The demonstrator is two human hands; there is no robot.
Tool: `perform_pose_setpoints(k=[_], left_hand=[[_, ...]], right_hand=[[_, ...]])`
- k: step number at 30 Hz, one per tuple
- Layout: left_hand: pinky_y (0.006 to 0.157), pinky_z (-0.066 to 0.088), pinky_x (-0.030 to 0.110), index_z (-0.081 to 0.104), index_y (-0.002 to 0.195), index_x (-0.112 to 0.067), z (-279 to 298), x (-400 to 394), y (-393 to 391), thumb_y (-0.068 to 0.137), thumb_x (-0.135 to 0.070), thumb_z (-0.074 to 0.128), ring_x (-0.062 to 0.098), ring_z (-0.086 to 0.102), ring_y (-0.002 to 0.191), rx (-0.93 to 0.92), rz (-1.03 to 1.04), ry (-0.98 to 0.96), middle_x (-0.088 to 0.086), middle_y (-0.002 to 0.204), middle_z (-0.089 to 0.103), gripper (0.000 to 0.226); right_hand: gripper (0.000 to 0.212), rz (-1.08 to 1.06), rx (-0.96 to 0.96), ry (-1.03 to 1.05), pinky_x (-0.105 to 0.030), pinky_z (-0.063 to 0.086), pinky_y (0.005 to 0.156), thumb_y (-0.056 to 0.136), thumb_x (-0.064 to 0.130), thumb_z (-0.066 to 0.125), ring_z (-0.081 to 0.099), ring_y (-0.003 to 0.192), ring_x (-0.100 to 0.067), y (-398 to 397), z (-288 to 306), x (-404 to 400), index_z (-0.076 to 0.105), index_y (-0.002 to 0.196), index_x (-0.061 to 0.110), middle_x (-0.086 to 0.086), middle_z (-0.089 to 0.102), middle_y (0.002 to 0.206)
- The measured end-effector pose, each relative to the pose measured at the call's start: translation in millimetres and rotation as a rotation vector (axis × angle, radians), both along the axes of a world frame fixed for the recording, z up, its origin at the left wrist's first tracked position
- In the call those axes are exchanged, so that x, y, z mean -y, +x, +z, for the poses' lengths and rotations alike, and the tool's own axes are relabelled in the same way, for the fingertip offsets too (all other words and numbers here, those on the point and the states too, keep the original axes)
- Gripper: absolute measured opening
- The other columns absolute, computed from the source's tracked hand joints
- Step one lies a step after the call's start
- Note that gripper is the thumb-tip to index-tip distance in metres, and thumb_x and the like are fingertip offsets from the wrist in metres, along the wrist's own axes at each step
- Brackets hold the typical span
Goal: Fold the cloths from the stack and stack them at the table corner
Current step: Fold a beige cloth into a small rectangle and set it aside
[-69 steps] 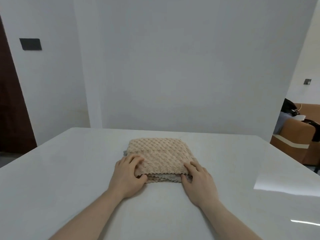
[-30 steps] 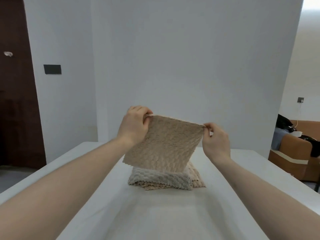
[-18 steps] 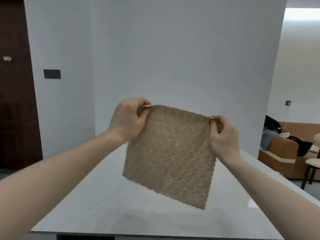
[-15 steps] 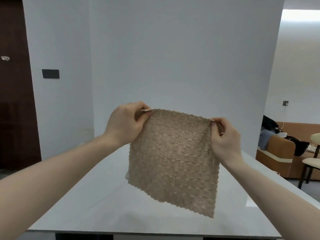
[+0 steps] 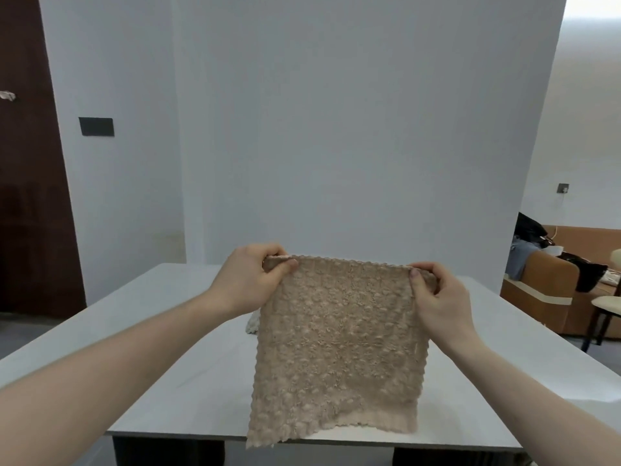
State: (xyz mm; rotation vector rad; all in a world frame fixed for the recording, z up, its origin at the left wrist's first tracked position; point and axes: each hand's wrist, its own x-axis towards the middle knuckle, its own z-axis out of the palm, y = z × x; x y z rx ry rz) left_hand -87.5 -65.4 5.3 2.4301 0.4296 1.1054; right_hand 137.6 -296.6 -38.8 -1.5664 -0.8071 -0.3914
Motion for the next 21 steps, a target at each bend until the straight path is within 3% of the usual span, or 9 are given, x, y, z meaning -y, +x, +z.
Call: perform_pose_setpoints(k=[3,7,11,13,16,21], left_hand=[[0.063,0.041,0.028,0.067,0.079,-0.031,-22.1,-13.7,11.9,0.101,-0.036,0.063,-0.001,0.055,0.061,-0.069,0.039,-0.027,-0.021,0.060,0.060,0.022],[0.080,0.054,0.033,0.069,0.093,-0.033,-53.7,-33.9,32.7,0.101,-0.033,0.061,0.011,0.066,0.089,-0.169,0.120,-0.055,-0.017,0.088,0.071,0.012],[0.061,0.060,0.032,0.070,0.087,-0.032,-78.7,-51.8,53.4,0.096,-0.034,0.066,0.012,0.067,0.071,-0.185,0.211,-0.134,-0.017,0.078,0.067,0.009],[0.063,0.061,0.034,0.071,0.086,-0.032,-90.4,-60.8,64.0,0.094,-0.038,0.069,0.014,0.067,0.067,-0.194,0.251,-0.176,-0.017,0.077,0.068,0.010],[0.073,0.056,0.031,0.071,0.083,-0.032,-106.9,-72.9,79.1,0.092,-0.042,0.071,0.017,0.068,0.080,-0.207,0.316,-0.189,-0.015,0.083,0.071,0.014],[0.067,0.043,0.027,0.066,0.075,-0.035,-129.8,-83.8,96.5,0.092,-0.042,0.073,0.013,0.061,0.081,-0.217,0.348,-0.247,-0.019,0.079,0.064,0.020]], right_hand=[[0.010,0.008,-0.068,-0.060,-0.013,0.045,0.075,0.098,0.022,0.065,0.065,0.088,0.007,9.3,-18.0,-10.7,0.071,0.093,0.028,0.015,0.073,0.089],[0.006,-0.008,-0.126,-0.145,-0.025,0.049,0.082,0.096,0.027,0.068,0.065,0.094,0.001,26.3,-43.0,-31.5,0.072,0.093,0.029,0.015,0.073,0.092],[0.005,-0.044,-0.178,-0.196,-0.031,0.051,0.083,0.093,0.028,0.072,0.068,0.093,-0.008,47.8,-65.3,-53.9,0.074,0.090,0.026,0.013,0.074,0.090],[0.007,-0.062,-0.202,-0.220,-0.030,0.049,0.078,0.093,0.029,0.072,0.068,0.090,-0.009,56.8,-74.8,-63.8,0.074,0.087,0.027,0.013,0.074,0.087],[0.010,-0.090,-0.217,-0.245,-0.028,0.046,0.073,0.092,0.030,0.072,0.066,0.086,-0.004,69.0,-87.8,-76.4,0.075,0.083,0.028,0.015,0.073,0.083],[0.011,-0.111,-0.242,-0.301,-0.029,0.046,0.076,0.093,0.031,0.072,0.066,0.086,-0.005,84.8,-111.1,-89.9,0.077,0.083,0.028,0.017,0.073,0.082]])
